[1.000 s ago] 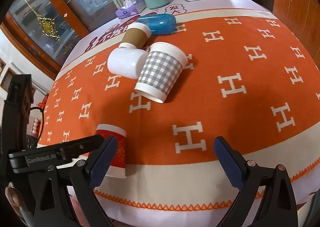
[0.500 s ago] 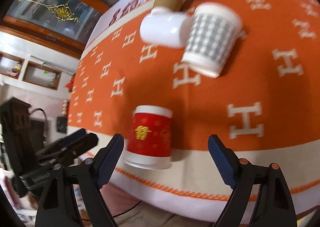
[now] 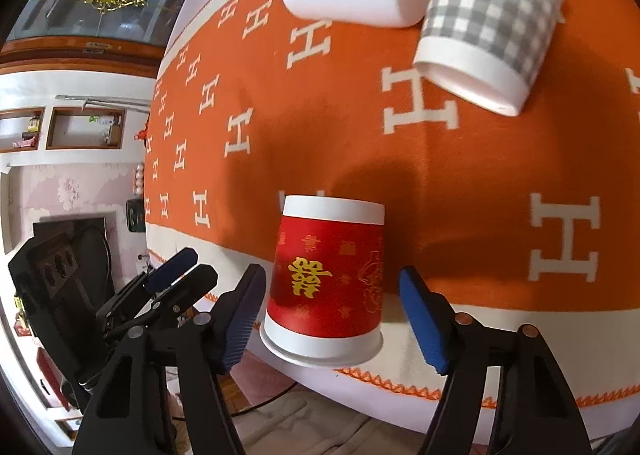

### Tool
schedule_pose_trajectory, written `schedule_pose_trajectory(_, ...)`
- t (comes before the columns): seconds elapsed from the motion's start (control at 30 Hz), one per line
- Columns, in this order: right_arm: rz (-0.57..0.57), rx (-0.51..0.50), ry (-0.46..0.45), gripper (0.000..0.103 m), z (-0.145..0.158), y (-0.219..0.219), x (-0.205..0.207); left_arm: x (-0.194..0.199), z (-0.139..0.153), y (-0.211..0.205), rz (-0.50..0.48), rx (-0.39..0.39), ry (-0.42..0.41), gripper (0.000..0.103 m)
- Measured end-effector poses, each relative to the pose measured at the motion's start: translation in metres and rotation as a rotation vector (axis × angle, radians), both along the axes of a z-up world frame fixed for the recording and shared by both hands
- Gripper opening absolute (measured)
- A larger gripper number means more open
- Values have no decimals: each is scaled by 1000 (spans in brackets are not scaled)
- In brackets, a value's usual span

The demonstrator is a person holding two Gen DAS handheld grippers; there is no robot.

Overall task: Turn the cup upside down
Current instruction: 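Grasp the red cup with the right tool beside the left tool, then rotate the red cup with the right tool, opening upward, and set it down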

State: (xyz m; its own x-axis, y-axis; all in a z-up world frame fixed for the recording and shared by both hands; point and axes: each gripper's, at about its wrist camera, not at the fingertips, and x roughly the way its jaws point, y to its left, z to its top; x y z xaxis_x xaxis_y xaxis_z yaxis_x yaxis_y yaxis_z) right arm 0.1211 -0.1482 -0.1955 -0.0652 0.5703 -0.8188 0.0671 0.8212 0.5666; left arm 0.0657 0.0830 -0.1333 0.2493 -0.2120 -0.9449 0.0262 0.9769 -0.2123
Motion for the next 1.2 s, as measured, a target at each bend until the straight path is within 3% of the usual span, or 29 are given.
schedule_pose_trajectory(0.37,35,22,0,59,-6,19,-2,3,-10,3,5,-20,19,55)
schedule_pose_trajectory(0.73,33,-4,-138,58,15,14,-19,5,2,-5,19,-16,-75,55)
schedule_pose_trajectory(0.87,15,-52,-254,58,27,10,-26,5,5,-7,33,3,-116,55)
schedule_pose_trajectory(1.1,-18,-185,-581,59,53,14,-45,3,6,-5,67,30,-166,55)
schedule_pose_trajectory(1.2,-18,-231,-674,59,56,20,-51,1,5,-4,76,32,-180,55)
